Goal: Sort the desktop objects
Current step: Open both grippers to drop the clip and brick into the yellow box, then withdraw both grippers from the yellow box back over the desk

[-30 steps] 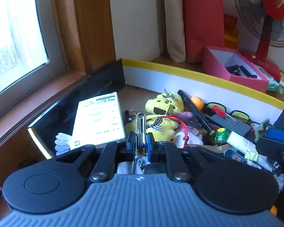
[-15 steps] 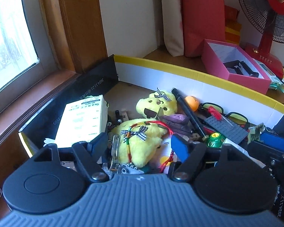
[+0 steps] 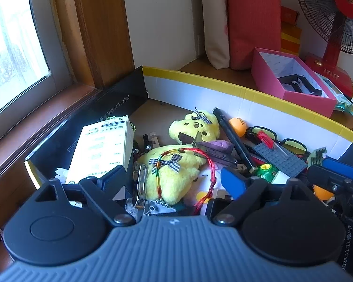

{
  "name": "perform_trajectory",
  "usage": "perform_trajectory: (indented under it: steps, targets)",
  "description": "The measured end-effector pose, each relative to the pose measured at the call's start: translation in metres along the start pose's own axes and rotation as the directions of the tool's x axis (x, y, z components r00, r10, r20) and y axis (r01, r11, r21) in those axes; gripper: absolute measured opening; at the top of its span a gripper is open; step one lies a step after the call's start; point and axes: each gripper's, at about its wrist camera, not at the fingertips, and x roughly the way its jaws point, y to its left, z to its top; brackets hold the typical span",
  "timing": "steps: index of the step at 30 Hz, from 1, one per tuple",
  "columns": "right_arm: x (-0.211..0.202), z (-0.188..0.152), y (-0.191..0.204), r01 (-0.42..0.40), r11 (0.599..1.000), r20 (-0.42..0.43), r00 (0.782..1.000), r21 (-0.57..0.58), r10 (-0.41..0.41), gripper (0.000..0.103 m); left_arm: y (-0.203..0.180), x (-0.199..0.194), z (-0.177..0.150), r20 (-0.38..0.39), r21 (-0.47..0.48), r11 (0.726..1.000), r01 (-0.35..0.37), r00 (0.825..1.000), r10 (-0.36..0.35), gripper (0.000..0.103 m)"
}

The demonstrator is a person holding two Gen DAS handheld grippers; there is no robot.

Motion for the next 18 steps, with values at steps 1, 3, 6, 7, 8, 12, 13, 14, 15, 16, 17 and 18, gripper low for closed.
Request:
perform_trajectory:
  steps: [1, 3, 6, 7, 8, 12, 13, 14, 15, 16, 17, 18]
  targets:
    - [0.000, 0.000, -0.001, 0.001, 1.000, -0.001, 1.000, 0.001, -0.001, 0.030, 0.000, 0.000, 0.000, -0.001, -0.002, 1.000, 0.000, 1.000, 0.000, 0.093]
    - [-0.001, 0.000, -0.001, 0.003, 1.000, 0.001, 1.000, 0.010, -0.003, 0.030, 0.001, -0.002, -0.001, -0.001, -0.004, 1.000, -0.001, 1.000, 0.001, 0.093]
    - [-0.002, 0.000, -0.001, 0.000, 1.000, 0.001, 1.000, 0.018, 0.000, 0.038, 0.002, -0.004, -0.003, 0.001, -0.007, 1.000, -0.005, 1.000, 0.005, 0.093]
    - [-0.003, 0.000, -0.001, -0.002, 1.000, 0.002, 1.000, 0.020, 0.002, 0.040, 0.002, -0.005, -0.003, 0.002, -0.009, 1.000, -0.006, 1.000, 0.006, 0.093]
    - [-0.003, 0.000, 0.000, -0.005, 1.000, 0.003, 1.000, 0.020, 0.005, 0.041, 0.003, -0.006, -0.004, 0.002, -0.011, 1.000, -0.008, 1.000, 0.008, 0.093]
    - [-0.005, 0.000, 0.005, -0.012, 1.000, 0.004, 1.000, 0.008, 0.012, 0.043, 0.006, -0.011, -0.006, 0.003, -0.021, 1.000, -0.015, 1.000, 0.015, 0.094]
    - [-0.005, -0.001, 0.006, -0.015, 1.000, 0.003, 1.000, 0.006, 0.015, 0.044, 0.008, -0.012, -0.008, 0.004, -0.023, 1.000, -0.016, 1.000, 0.016, 0.095]
    - [-0.005, -0.001, 0.008, -0.019, 1.000, 0.002, 1.000, 0.003, 0.019, 0.046, 0.008, -0.014, -0.009, 0.005, -0.025, 1.000, -0.017, 1.000, 0.017, 0.097]
    - [-0.005, -0.001, 0.010, -0.023, 1.000, 0.002, 1.000, 0.000, 0.023, 0.047, 0.009, -0.016, -0.010, 0.007, -0.026, 1.000, -0.018, 1.000, 0.018, 0.098]
    - [-0.006, -0.002, 0.011, -0.025, 1.000, 0.003, 1.000, -0.005, 0.025, 0.048, 0.010, -0.017, -0.011, 0.010, -0.026, 0.999, -0.019, 1.000, 0.020, 0.100]
    - [-0.007, -0.002, 0.013, -0.027, 1.000, 0.004, 1.000, -0.008, 0.027, 0.049, 0.010, -0.019, -0.013, 0.013, -0.026, 0.999, -0.021, 1.000, 0.021, 0.100]
    - [-0.008, -0.003, 0.015, -0.028, 1.000, 0.006, 1.000, -0.011, 0.028, 0.051, 0.011, -0.022, -0.014, 0.017, -0.026, 0.999, -0.022, 1.000, 0.022, 0.100]
